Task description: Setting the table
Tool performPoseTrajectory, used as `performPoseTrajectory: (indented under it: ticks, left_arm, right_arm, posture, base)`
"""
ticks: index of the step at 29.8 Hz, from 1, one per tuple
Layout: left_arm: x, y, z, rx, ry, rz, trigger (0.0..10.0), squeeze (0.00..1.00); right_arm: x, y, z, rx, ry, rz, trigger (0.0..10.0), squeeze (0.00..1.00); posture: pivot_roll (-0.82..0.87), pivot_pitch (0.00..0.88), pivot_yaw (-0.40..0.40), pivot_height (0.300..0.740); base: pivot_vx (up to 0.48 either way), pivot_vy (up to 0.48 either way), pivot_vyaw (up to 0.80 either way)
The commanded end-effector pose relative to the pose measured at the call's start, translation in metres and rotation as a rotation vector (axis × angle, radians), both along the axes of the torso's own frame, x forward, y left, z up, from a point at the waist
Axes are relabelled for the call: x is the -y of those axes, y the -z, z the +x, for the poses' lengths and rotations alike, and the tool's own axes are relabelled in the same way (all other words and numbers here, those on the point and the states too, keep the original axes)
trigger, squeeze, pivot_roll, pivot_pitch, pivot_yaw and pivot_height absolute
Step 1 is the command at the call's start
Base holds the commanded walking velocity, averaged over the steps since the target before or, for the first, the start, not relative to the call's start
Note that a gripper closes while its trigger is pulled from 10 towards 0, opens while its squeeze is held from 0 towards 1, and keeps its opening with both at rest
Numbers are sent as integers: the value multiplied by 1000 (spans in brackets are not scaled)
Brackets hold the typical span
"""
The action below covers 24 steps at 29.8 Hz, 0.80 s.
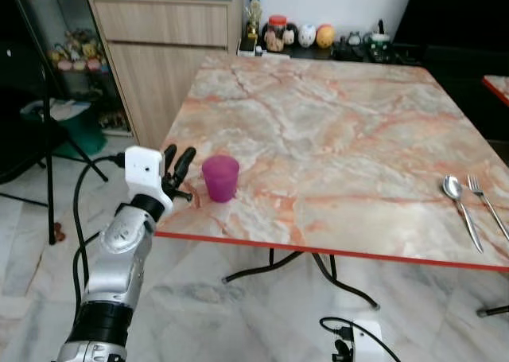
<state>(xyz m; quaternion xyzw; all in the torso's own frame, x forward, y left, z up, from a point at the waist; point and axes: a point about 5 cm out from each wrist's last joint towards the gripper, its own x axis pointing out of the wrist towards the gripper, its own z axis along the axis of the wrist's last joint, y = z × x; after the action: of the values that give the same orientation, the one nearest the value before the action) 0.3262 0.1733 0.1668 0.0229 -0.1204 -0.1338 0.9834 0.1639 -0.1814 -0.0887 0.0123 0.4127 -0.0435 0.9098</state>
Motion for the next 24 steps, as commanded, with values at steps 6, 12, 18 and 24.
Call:
performPoseTrajectory:
  ticks: [6,12,18,24]
  left_arm:
    - [-1,-6,0,18,10,9,10000,0]
    - [0,-5,0,18,9,5,10000,0]
    - [1,-6,0,22,13,0,10000,0]
    - [1,-7,0,24,13,-1,10000,0]
  right_arm:
    - [2,0,-1,-2,6,-2,10000,0]
    - [2,0,-1,10,11,17,10000,0]
    - [4,-2,2,24,15,25,10000,0]
    - [6,-2,3,21,23,22,10000,0]
  posture:
    - [110,0,-47,661]
    - [111,0,-48,652]
    - [110,0,-48,662]
    - [112,0,-48,702]
  base:
    - [0,0,0]
    - [0,0,0]
    - [0,0,0]
    - [0,0,0]
